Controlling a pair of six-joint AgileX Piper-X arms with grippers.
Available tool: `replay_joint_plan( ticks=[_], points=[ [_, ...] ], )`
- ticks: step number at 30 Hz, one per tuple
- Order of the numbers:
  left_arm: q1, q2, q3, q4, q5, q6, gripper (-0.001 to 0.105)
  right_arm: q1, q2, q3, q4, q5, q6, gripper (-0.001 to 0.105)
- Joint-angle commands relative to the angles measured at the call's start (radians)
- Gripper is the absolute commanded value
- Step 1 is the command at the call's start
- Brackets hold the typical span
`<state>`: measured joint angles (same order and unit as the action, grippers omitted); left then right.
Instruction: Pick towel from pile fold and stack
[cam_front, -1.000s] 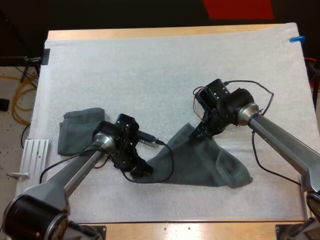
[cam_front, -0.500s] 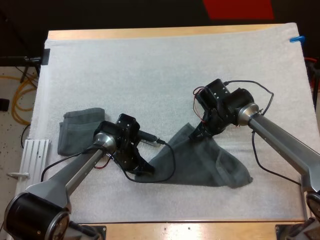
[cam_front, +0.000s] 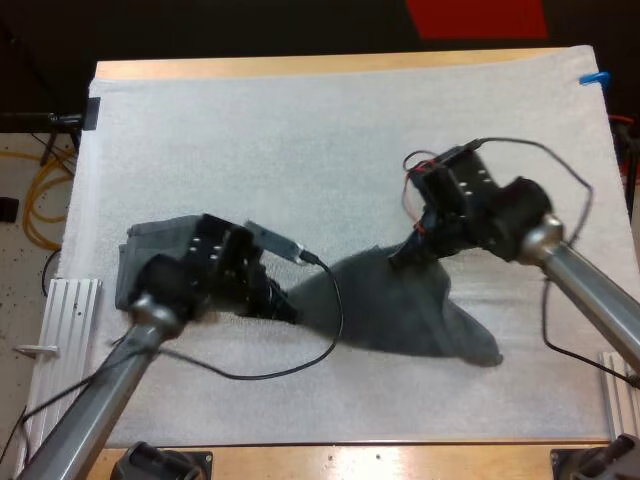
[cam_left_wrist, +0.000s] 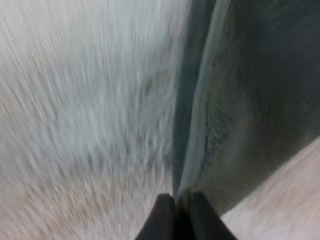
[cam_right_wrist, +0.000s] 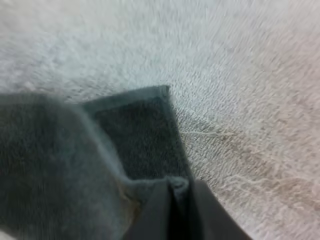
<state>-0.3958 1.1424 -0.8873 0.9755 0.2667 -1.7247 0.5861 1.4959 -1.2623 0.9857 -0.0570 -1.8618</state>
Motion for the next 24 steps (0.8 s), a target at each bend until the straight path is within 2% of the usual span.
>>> replay_joint_plan(
  ticks=[1,6,11,20,24],
  points=[
    [-0.003,-0.04,-0.034,0.011,0.006,-0.005,0.0,-0.001,-0.043,-0.002,-0.004,0.007,0.002,0.0],
    [-0.003,-0.135,-0.175,0.028,-0.017,-0.005,0.0,0.001,-0.173,-0.008,-0.02,0.079,0.042,0.0],
    [-0.005,-0.149,-0.277,0.081,-0.017,-0.002,0.0,0.022,-0.275,-0.029,-0.024,0.097,0.1,0.0],
    [-0.005,-0.17,-0.38,0.238,-0.012,0.002,0.0,0.148,-0.397,-0.053,0.044,0.174,0.175,0.0],
    [-0.005,-0.206,-0.387,0.311,0.05,-0.007,0.0,0.21,-0.427,-0.053,0.128,0.187,0.211,0.0]
  ],
)
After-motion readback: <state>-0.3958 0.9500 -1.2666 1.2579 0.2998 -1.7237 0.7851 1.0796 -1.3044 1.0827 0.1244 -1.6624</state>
